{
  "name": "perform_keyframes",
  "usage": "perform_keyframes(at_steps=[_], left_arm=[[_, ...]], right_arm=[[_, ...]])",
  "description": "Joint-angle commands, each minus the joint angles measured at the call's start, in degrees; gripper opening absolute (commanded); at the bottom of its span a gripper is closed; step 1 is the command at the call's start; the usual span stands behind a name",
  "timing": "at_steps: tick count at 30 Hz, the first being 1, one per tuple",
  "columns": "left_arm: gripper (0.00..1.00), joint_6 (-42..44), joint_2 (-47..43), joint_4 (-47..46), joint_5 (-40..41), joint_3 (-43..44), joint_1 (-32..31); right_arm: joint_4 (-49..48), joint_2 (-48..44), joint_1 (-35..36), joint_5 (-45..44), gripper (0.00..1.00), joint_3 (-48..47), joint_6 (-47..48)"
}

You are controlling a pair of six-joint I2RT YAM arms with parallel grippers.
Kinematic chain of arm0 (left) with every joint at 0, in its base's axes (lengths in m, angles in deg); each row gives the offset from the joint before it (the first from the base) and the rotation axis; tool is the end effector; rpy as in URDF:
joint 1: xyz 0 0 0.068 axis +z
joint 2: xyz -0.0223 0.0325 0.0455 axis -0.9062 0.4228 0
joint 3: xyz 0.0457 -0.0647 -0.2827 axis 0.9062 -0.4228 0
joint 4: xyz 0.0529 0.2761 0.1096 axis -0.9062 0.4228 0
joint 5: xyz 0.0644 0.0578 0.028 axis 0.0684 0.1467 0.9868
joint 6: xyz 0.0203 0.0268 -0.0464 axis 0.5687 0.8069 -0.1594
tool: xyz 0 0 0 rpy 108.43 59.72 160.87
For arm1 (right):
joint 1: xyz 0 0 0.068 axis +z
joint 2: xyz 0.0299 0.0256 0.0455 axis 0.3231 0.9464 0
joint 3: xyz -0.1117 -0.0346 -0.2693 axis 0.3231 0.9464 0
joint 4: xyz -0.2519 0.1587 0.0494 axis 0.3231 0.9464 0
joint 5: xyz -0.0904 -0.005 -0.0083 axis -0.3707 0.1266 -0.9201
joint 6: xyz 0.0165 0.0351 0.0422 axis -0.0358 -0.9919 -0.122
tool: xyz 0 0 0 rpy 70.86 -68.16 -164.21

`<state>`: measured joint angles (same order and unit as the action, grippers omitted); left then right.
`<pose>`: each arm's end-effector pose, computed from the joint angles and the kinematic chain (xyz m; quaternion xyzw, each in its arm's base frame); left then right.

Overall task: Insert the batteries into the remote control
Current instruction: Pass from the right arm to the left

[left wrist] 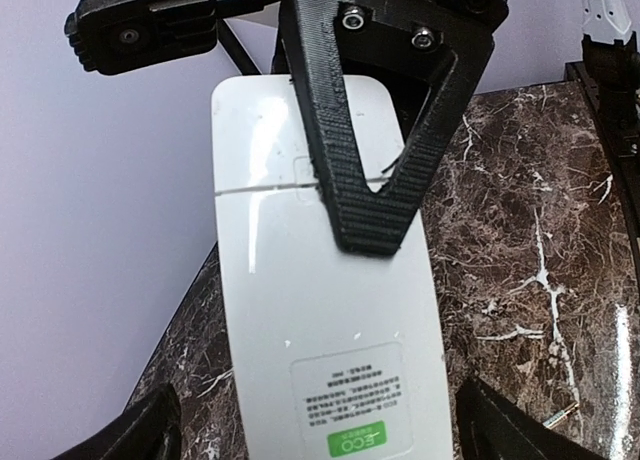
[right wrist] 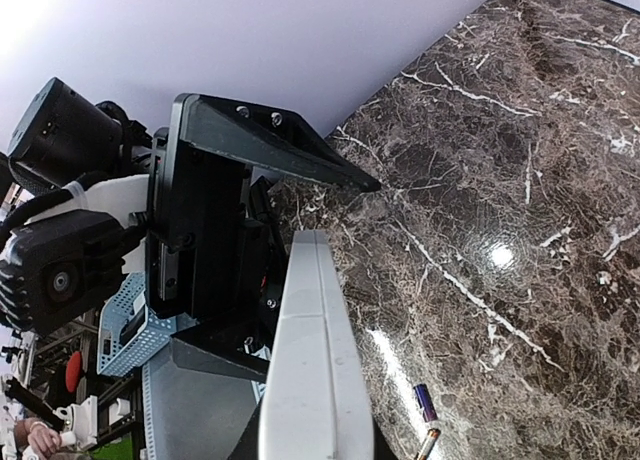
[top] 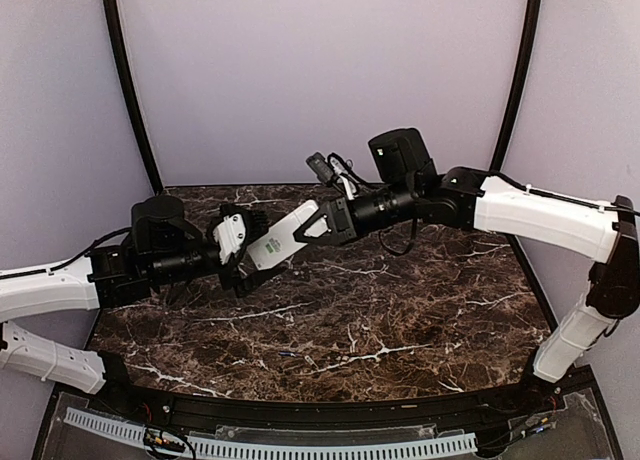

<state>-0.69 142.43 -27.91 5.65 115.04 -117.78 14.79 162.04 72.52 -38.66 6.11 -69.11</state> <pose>0.1695 -0.2283 0.3160 0.5201 0.5530 -0.1574 0.6317 0.2295 0.3495 0.3627 -0.3390 0.7540 0.5120 0.2333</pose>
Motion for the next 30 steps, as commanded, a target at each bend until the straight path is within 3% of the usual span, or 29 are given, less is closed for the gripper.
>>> perform_keyframes(at_steps=[1,3,5,10,13,16,19,22,24,26,28,30], left_arm=[[0.9,2.2,0.1,-1.5,3.4,1.9,-0.4],[0.73,2.3,0.0,-2.0,3.7,1.7,-0.3],[0.65,2.2,-0.1,-2.1,3.4,1.4,-0.3],[0.64,0.7,0.5,-1.4,1.2,1.3,-0.4],[0.7,0.5,1.2,-1.4,1.5,1.5,-0.4],[0.69,0.6,1.6,-1.4,1.6,1.6,-0.4],[0.47,0.2,1.4,-1.8,1.7,1.3,-0.3],[0.17,0.1,0.9,-2.1,1.8,0.8,-0.4],[0.02,-0.3,0.5,-1.7,1.7,0.6,-0.4],[0.0,-0.7,0.0,-0.3,1.0,0.6,-0.4],[0.0,-1.1,-0.8,1.7,0.2,0.9,-0.3],[0.0,-1.4,-1.5,3.3,-0.1,1.0,-0.3]], right_arm=[[-2.8,0.9,-0.1,0.9,0.0,-1.9,-2.3],[-2.4,1.1,-0.1,0.5,0.0,-2.0,-2.6],[-2.6,1.4,-0.1,0.7,0.0,-1.9,-2.8],[-2.5,2.2,-0.1,1.5,0.0,-2.7,-3.0],[-2.5,2.5,-0.1,2.0,0.0,-2.9,-3.3],[-2.3,2.4,-0.1,1.8,0.0,-3.0,-3.3],[-2.2,2.2,-0.1,1.5,0.0,-2.9,-3.1],[-1.5,2.3,-0.1,0.9,0.01,-3.0,-2.7],[-0.2,2.2,-0.2,-1.1,0.19,-3.3,-1.7],[1.4,2.0,-0.6,-3.1,0.38,-3.5,-0.1],[1.8,1.6,-1.5,-4.2,0.43,-2.9,0.7],[1.8,1.4,-2.3,-4.8,0.4,-1.9,1.1]])
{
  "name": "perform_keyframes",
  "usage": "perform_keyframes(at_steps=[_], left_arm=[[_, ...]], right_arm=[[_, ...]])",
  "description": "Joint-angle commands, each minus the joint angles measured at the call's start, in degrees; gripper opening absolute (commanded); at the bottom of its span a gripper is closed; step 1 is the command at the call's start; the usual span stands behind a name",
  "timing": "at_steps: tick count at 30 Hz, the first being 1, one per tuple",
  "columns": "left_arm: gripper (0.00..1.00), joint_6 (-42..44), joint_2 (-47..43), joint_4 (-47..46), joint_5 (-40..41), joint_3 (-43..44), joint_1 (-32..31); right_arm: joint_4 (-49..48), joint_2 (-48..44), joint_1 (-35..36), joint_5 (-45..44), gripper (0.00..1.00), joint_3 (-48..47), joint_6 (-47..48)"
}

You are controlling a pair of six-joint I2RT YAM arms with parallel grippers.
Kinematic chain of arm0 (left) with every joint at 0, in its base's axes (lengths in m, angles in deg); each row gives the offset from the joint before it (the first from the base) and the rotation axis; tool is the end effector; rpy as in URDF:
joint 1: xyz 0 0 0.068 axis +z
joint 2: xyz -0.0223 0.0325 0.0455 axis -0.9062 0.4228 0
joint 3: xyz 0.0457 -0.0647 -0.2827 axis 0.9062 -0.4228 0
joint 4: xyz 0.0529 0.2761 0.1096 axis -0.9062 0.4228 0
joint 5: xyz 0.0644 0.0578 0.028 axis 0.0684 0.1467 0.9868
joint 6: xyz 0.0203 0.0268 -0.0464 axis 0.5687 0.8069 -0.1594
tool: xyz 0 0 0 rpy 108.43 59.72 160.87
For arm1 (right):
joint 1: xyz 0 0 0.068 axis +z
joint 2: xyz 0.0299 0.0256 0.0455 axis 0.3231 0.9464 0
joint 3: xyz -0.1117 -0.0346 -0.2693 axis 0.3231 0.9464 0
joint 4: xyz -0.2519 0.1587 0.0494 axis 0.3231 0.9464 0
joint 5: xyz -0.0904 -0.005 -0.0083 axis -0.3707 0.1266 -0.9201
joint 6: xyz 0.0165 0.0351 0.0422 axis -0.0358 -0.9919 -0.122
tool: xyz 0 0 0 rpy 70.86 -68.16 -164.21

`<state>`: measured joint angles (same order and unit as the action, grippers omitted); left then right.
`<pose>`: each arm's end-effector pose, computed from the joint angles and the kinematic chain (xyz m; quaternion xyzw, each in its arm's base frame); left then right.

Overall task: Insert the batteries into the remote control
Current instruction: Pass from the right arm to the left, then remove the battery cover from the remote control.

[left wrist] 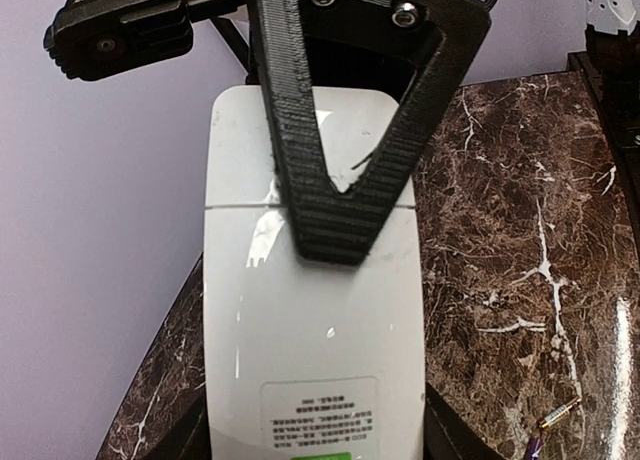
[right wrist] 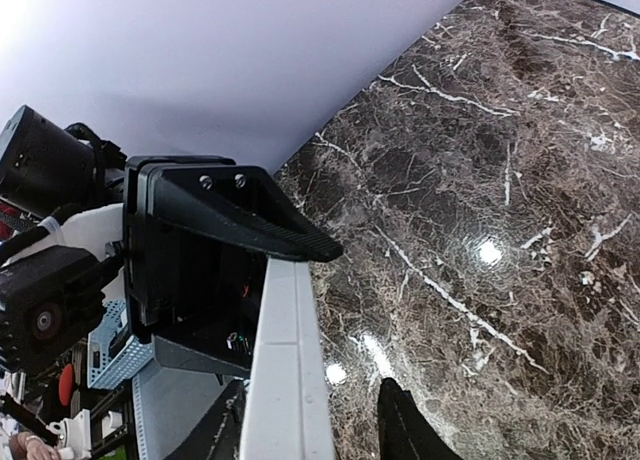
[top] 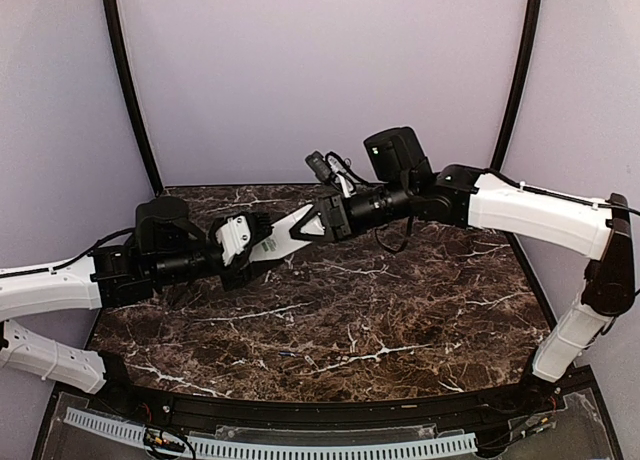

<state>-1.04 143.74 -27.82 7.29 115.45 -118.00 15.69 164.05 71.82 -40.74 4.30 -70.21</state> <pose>0.1726 -0.2323 0.3126 0.5162 0.5643 -0.1487 0.6269 0.2407 0.3537 0.3590 -0.3180 0.7706 0.4992 0.2362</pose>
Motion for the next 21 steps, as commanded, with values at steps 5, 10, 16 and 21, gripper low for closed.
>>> perform_keyframes(at_steps=[5,10,16,21], left_arm=[[0.0,-1.4,-4.8,4.1,-1.6,-0.4,-0.2],[0.0,-1.1,-4.8,5.6,0.2,-0.2,-0.2],[0.0,-1.7,-3.5,6.8,1.8,0.3,-0.2],[0.0,-1.6,-1.3,9.3,4.8,1.5,-0.1]], right_arm=[[1.7,-0.7,-3.3,-2.7,0.2,1.9,3.4],[2.8,-1.5,-4.1,-2.1,0.18,3.4,5.0],[4.0,-2.0,-4.4,-1.4,0.15,4.1,6.0],[5.3,-2.2,-4.4,-2.5,0.19,3.9,6.5]])
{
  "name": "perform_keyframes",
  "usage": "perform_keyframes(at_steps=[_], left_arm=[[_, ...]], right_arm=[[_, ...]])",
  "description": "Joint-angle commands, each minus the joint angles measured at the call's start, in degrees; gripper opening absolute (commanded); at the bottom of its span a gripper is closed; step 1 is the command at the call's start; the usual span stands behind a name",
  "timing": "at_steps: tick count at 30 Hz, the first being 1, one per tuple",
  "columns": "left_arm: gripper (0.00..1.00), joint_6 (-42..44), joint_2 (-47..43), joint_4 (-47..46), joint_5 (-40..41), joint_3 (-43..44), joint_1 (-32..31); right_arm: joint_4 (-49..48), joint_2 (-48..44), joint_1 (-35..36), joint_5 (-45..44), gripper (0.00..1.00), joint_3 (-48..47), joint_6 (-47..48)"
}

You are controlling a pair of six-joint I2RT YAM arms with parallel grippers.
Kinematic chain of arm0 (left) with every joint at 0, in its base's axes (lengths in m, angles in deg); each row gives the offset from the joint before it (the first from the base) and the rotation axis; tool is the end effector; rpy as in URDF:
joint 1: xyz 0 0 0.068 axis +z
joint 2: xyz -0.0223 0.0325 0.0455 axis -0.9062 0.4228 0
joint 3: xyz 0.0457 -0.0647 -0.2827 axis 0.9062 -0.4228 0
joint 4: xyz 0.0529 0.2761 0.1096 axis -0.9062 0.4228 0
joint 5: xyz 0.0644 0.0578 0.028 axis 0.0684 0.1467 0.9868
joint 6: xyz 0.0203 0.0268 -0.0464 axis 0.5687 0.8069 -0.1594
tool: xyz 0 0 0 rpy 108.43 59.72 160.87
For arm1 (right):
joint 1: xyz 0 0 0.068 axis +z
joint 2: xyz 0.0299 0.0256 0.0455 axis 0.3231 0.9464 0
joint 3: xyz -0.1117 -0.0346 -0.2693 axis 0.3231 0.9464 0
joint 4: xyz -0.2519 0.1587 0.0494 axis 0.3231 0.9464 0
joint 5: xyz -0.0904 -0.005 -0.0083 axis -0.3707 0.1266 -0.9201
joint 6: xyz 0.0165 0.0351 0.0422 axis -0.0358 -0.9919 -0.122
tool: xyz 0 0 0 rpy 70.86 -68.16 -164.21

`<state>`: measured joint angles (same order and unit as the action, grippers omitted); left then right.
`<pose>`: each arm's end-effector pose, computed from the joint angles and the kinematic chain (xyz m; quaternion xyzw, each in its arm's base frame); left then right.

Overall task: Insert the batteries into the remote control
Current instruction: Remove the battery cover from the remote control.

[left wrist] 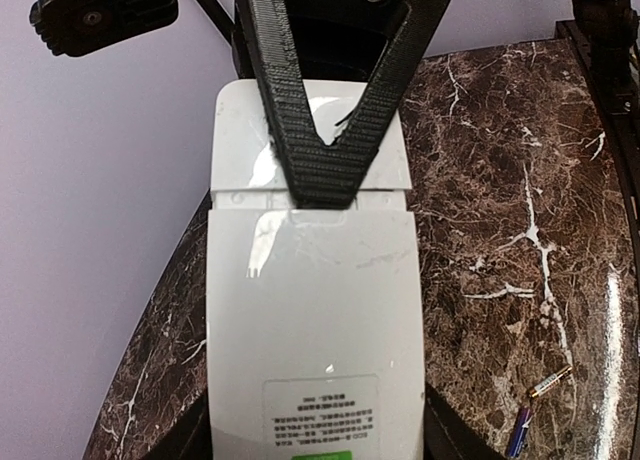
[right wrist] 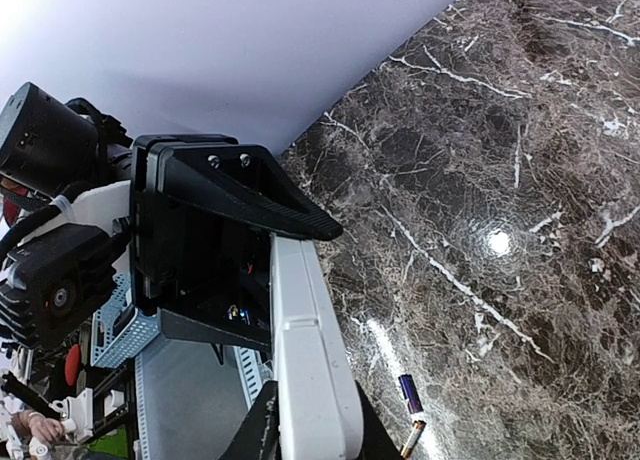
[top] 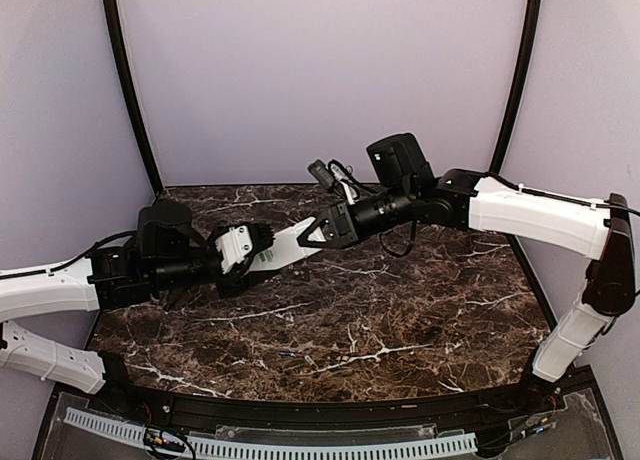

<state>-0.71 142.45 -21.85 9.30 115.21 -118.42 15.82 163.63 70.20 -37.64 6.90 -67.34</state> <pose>0.1678 -0.2270 0.3052 0.5294 0.5888 -0.1295 0.5969 0.2460 0.3440 0.3447 -0.3354 0.7685 0.4968 0.2239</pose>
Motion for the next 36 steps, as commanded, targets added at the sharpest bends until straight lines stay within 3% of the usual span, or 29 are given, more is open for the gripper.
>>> perform_keyframes(at_steps=[1,8,19,23,28,36], left_arm=[[0.0,-2.0,0.2,4.0,2.8,2.0,0.3],[0.0,-2.2,1.6,5.1,3.5,2.2,0.3],[0.0,-2.5,3.3,4.6,4.1,2.3,0.3],[0.0,-2.5,3.6,4.6,3.9,2.3,0.3],[0.0,-2.6,3.8,4.7,4.0,2.2,0.3],[0.0,-2.5,3.9,4.5,3.9,2.2,0.3]], right_arm=[[5.2,-1.7,-2.8,-5.6,0.19,1.2,3.7],[8.2,-1.4,-2.9,-8.9,0.32,0.7,4.9],[2.1,-1.2,-3.0,-3.1,0.35,2.7,3.6],[-0.1,0.1,-3.0,-0.6,0.33,2.9,2.3],[-2.3,0.7,-2.9,1.0,0.21,3.2,1.3],[-2.2,2.1,-2.8,1.9,0.2,3.1,0.7]])
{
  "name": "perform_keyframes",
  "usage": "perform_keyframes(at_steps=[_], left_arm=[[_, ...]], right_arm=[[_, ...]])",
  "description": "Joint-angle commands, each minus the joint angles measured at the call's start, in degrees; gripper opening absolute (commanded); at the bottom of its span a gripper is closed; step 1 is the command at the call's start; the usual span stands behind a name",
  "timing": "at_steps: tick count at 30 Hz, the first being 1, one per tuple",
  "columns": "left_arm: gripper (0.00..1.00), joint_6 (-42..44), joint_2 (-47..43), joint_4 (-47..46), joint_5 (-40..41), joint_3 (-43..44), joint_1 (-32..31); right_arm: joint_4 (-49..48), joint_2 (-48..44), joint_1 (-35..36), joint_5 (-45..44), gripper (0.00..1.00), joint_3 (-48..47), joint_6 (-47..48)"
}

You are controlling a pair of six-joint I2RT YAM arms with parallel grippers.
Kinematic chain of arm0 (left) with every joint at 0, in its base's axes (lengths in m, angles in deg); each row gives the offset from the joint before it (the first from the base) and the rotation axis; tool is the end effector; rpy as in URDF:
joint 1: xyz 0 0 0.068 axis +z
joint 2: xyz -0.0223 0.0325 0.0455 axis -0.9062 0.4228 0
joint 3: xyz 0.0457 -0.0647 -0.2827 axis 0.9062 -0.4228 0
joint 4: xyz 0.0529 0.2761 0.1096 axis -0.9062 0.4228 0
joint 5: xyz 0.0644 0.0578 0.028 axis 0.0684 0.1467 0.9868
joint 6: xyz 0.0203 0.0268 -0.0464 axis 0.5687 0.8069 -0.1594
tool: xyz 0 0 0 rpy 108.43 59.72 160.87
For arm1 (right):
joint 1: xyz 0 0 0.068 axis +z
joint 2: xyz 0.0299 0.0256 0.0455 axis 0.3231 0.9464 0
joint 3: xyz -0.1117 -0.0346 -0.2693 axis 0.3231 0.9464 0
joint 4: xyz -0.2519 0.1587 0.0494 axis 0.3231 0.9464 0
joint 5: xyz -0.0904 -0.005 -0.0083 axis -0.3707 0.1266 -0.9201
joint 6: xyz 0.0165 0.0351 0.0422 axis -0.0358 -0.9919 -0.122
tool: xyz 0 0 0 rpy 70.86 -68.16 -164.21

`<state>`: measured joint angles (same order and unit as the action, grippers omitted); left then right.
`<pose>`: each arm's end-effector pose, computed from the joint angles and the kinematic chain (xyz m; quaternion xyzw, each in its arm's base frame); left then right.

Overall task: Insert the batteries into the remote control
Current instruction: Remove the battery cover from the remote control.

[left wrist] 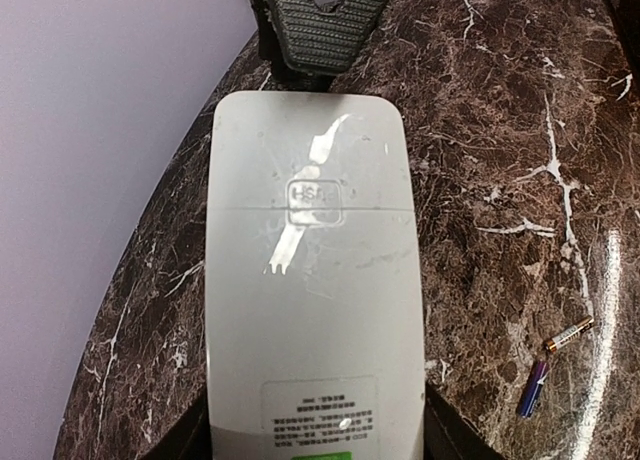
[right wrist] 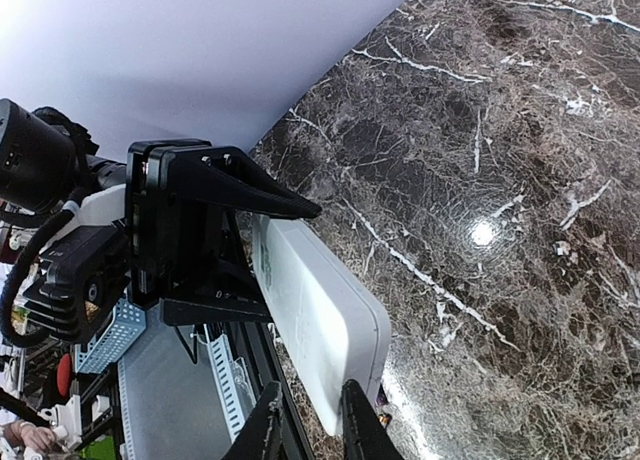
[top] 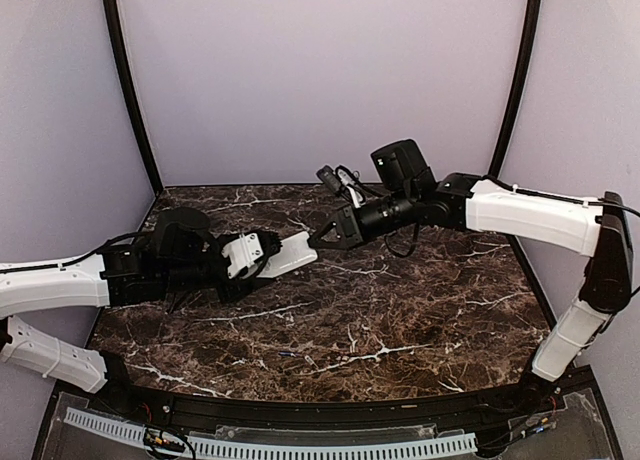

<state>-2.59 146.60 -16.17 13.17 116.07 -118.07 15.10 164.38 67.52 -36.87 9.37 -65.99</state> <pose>0.1776 -0.2326 0.2811 0.5328 0.6455 -0.0963 0.5387 0.2618 0.3329 0.3241 -0.3260 0.7812 0.4845 0.2206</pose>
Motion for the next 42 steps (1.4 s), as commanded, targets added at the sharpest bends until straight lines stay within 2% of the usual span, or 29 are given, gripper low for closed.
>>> perform_keyframes(at_steps=[1,7,16,23,28,30,32,34,36,37,42], left_arm=[[0.0,-0.6,-0.3,-1.2,0.0,1.3,-0.1],[0.0,-0.6,-0.4,-1.4,-0.2,1.2,-0.1],[0.0,-0.9,0.6,-1.2,2.2,1.5,-0.1],[0.0,-0.7,3.9,-0.2,8.1,3.0,-0.1],[0.0,-0.7,3.8,-0.6,7.7,2.7,0.0],[0.0,-0.6,3.4,-0.6,7.4,2.4,0.0],[0.0,-0.3,3.0,-0.3,6.5,2.3,0.0],[0.0,-0.5,2.1,-0.4,4.7,2.0,-0.1],[0.0,-0.6,1.0,-0.7,2.7,1.6,-0.1],[0.0,-0.6,0.5,-0.8,1.8,1.4,0.0],[0.0,-0.9,-0.1,-0.8,-0.2,1.5,0.0]], right_arm=[[-1.4,1.5,-0.1,1.0,0.2,0.6,-0.7],[1.4,2.6,-0.1,-2.6,0.27,-0.3,-0.1],[0.3,3.4,1.0,0.0,0.12,-1.0,0.0],[-0.4,3.8,2.1,1.8,0.1,-0.9,0.3],[-0.6,3.5,2.2,2.4,0.12,-1.1,0.7],[1.7,3.4,2.1,-1.2,0.18,-1.9,1.3],[3.6,3.1,1.6,-5.5,0.33,-2.3,1.2],[4.1,3.0,0.6,-8.8,0.58,-2.2,0.0],[4.3,3.9,0.3,-10.0,0.93,-2.7,-0.2],[4.0,4.6,0.3,-9.0,0.98,-3.2,0.1],[0.2,7.0,0.6,-4.5,0.99,-4.2,0.6]])
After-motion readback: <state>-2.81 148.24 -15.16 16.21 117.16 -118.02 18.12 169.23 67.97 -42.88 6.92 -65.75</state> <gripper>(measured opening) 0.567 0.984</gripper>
